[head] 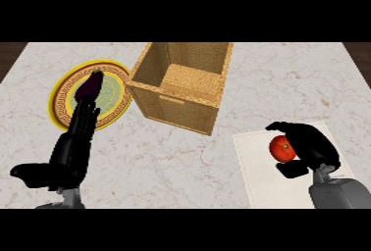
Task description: Pick the tomato from the placemat and place it in the basket
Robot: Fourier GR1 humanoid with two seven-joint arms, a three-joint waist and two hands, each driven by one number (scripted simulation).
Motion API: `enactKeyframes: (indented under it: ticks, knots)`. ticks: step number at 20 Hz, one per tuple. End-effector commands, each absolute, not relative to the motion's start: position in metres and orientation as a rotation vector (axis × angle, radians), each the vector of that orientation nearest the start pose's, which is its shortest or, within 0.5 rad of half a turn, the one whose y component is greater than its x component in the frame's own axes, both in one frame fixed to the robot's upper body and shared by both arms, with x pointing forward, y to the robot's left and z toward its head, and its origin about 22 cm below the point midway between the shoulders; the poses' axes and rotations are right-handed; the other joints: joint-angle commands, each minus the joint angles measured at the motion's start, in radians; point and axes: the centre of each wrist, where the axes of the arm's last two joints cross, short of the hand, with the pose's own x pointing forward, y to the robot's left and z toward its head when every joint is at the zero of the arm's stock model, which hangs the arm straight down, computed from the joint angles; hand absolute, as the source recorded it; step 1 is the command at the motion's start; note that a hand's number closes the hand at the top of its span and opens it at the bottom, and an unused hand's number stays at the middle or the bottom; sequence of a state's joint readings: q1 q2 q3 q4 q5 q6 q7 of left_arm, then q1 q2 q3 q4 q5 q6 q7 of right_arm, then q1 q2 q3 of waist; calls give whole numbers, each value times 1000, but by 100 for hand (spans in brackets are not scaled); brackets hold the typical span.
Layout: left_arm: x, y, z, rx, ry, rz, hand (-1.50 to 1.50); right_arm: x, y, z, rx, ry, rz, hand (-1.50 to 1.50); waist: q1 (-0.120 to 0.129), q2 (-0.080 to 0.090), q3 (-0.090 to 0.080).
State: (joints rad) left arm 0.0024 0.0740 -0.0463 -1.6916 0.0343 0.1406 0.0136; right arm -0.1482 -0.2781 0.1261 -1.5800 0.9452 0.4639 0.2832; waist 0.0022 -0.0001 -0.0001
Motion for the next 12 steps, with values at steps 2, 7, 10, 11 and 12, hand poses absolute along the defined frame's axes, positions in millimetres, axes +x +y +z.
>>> enactKeyframes:
  ticks: [2, 7, 10, 11, 12]
  knots:
    - [238, 218, 17, 101, -1680, 54, 0, 268, -243, 45, -754, -996, 1365, 150, -2, 0, 0]
    - [249, 232, 32, 90, -1662, 61, 0, 281, -220, 41, -764, -1021, 1383, 150, 0, 0, 0]
    - [244, 228, 25, 103, -1685, 58, 0, 267, -221, 42, -790, -1035, 1401, 150, -2, 0, 0]
    - [225, 228, 26, 88, -1660, 63, 0, 276, -233, 27, -793, -1051, 1408, 150, 3, 0, 0]
    - [245, 232, 42, 92, -1659, 56, 0, 285, -232, 32, -792, -1063, 1421, 150, 1, 0, 0]
